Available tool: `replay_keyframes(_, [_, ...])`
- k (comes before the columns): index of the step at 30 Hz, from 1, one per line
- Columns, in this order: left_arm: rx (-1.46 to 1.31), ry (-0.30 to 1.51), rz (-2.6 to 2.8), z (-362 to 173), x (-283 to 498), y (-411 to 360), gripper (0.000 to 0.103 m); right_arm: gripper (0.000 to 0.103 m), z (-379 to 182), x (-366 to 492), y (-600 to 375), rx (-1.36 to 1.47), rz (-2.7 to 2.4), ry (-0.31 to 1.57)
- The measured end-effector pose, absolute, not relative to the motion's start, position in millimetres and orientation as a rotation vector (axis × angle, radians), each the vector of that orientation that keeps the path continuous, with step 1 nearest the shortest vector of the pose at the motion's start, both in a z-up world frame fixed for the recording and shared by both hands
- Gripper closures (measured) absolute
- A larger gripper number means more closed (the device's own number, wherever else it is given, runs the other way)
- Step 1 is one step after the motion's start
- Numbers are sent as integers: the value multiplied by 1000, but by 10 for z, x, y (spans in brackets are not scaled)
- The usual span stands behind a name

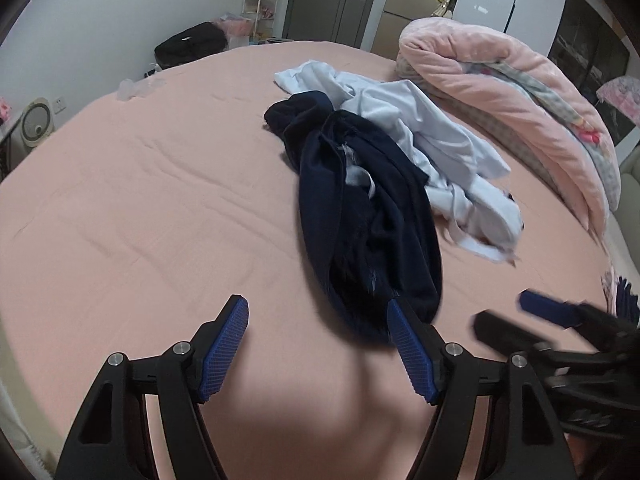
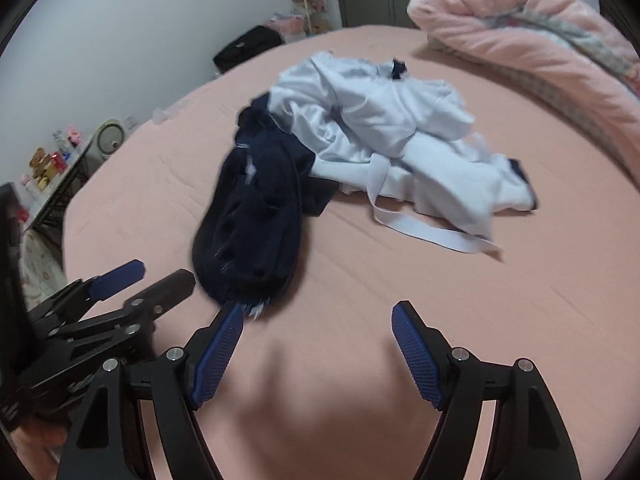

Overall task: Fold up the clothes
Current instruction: 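Grasp the navy shorts with both grippers and lift them off the pile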

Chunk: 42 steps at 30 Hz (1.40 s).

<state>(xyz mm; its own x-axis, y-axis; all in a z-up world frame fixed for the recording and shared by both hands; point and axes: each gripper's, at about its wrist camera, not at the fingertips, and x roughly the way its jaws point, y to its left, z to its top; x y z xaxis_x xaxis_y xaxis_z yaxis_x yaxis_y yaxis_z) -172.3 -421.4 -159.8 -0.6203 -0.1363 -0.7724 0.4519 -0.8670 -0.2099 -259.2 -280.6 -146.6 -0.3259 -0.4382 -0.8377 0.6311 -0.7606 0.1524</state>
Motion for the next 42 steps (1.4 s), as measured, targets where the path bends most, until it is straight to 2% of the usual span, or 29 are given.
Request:
replay_keyframes(4, [1183, 654, -2497, -1785, -1913, -4394, 36, 28, -1718, -2799, -2920, 1315, -2066, 174])
replay_keyframes(5, [1200, 692, -2503, -1843, -1953, -4434, 44, 36, -1790, -2836, -2951, 1334, -2037, 155])
replay_keyframes(6, [1218, 721, -2517, -1885, -1996, -4443, 60, 52, -1851, -2859, -2988, 1350, -2013, 153])
replay_keyframes(7, [1231, 709, -2528, -1894, -2027, -4422, 72, 56, -1868, -2843, -3026, 1337, -2015, 183])
replay_keyframes(8, [1248, 684, -2538, -1888, -2050, -4383, 94, 77, -1866, -2808, -3067, 1307, -2028, 228])
replay_keyframes(9, [1273, 664, -2551, -1875, -2074, -4330, 97, 102, -1848, -2774, -3093, 1290, -2027, 251])
replay_keyframes(17, [1350, 444, -2695, -1446, -1866, -3611, 100, 103, -1398, -2428, -2791, 1193, -2100, 306])
replay_keyframes(20, [1422, 418, -2772, -1268, -1697, -3158, 100, 103, -1216, -2209, -2394, 1184, -2119, 308])
replay_keyframes(28, [1595, 141, -2937, -886, -1285, -1744, 100, 103, -805, -1724, -1117, 1233, -2227, 240])
replay_keyframes(34, [1728, 129, -2994, -779, -1253, -834, 100, 103, -583, -1434, -92, 1251, -2317, 121])
replay_keyframes(38, [1795, 106, -3030, -783, -1151, -290, 100, 103, -570, -1256, 474, 1272, -2375, 106])
replay_keyframes(42, [1919, 157, -3033, -916, -1107, 266, 100, 103, -748, -1109, 1213, 1383, -2412, -69])
